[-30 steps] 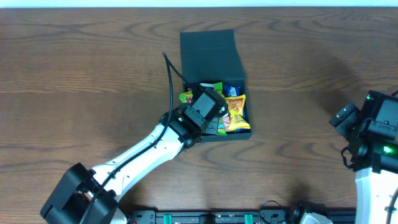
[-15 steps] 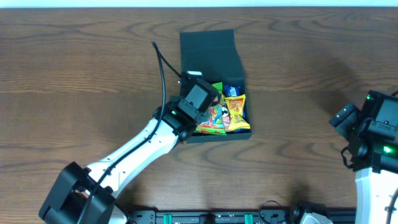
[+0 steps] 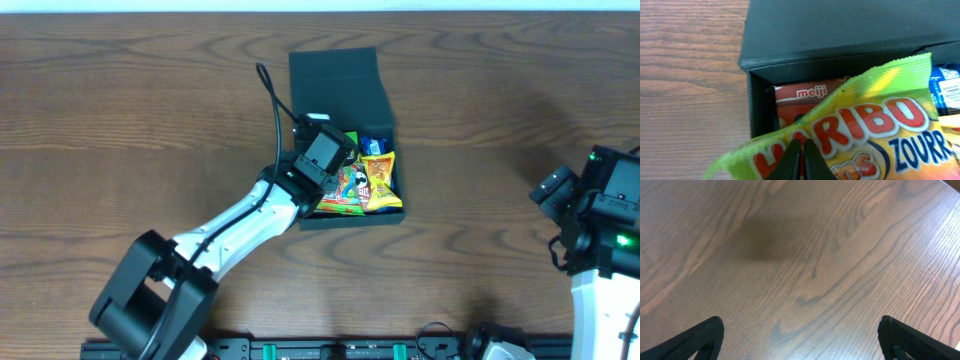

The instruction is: Pack container

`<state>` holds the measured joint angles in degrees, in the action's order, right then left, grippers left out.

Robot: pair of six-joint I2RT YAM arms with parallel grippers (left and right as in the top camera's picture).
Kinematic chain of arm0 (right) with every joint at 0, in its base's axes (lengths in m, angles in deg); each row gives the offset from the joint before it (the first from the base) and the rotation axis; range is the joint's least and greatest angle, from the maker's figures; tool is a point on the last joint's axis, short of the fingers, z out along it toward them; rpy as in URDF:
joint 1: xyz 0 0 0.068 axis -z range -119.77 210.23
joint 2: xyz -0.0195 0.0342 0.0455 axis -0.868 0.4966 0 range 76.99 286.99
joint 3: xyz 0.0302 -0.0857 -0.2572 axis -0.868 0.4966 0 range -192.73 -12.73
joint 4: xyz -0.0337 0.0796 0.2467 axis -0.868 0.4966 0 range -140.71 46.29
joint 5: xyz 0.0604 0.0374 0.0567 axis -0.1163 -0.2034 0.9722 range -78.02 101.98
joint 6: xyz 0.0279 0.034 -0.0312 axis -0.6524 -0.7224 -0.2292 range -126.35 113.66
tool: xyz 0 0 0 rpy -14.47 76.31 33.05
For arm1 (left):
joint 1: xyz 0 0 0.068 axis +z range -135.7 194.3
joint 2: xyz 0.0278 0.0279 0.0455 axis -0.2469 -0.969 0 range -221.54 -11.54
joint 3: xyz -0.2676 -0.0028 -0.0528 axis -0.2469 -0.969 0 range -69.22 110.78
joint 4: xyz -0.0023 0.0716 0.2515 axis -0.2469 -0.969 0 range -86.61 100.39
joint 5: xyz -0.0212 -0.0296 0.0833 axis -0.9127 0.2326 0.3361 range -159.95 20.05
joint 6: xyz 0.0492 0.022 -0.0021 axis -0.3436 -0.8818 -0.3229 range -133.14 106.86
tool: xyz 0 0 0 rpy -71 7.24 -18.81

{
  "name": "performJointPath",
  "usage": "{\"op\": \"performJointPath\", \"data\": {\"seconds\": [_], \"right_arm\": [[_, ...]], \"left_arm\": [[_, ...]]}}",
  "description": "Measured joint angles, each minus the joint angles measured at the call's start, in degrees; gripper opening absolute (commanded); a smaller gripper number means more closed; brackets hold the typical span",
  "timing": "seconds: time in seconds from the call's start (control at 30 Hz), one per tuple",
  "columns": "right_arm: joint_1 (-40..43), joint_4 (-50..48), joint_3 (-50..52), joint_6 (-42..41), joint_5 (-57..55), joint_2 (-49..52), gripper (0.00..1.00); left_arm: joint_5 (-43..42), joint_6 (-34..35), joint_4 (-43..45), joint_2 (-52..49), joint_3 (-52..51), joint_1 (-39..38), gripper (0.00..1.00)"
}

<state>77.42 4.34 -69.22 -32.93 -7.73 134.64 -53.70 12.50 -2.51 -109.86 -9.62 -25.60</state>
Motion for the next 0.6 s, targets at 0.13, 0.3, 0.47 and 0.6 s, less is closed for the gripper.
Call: {"op": "performJointPath", "data": {"seconds": [0.13,0.3,0.47,0.6], "right_arm": [[0.0,0.0,0.0,0.0,0.0,0.0,0.99],[0.0,0.0,0.0,0.0,0.0,0.0,0.99],[0.0,0.0,0.0,0.0,0.0,0.0,0.99],[0.0,0.0,0.0,0.0,0.0,0.0,0.99]], "left_arm": [[0.0,0.0,1.6,-1.4,0.3,0.0,0.06],[-1.3,0.0,5.5,-3.1,0.3,0.2,0.06],[-2.6,0.0,7.1,-3.6,0.3,0.5,0.06],[-3.0,0.0,6.6,-3.6,0.4,0.5,0.06]]}}
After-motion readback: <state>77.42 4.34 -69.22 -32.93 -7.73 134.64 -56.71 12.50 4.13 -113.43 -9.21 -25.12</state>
